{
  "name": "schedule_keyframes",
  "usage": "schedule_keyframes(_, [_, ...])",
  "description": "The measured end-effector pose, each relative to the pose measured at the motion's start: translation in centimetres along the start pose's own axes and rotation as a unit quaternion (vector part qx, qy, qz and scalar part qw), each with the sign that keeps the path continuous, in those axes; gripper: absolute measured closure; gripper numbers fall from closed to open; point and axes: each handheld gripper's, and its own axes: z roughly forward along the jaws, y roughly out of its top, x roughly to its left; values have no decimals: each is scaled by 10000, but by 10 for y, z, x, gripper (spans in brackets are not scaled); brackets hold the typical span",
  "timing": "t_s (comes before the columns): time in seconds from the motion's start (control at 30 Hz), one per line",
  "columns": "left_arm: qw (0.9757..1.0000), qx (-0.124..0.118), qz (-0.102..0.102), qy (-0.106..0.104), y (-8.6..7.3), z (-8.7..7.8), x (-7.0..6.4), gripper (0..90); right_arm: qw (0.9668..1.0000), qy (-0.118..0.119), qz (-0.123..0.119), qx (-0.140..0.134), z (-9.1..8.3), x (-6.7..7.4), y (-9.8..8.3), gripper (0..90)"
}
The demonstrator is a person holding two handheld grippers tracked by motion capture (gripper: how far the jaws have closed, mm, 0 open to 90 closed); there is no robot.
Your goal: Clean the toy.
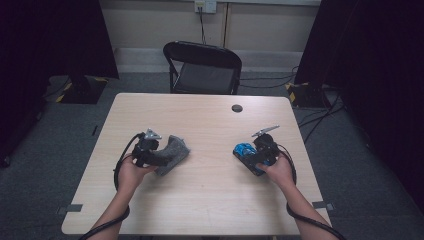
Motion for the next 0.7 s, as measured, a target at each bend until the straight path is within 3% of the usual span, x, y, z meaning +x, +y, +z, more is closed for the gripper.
schedule_keyframes(0.27, [9998,-68,-106,-126,-19,-19,-4,201,9984,140,-232,-492,-27,11,-12,164])
schedule_keyframes(0.37, [9997,-66,-167,-179,-29,-25,-6,194,9978,84,-370,-546,-32,15,-22,163])
schedule_keyframes(0.7, [9994,-58,-232,-248,-45,-36,-10,170,9975,103,-351,-607,-49,15,-55,143])
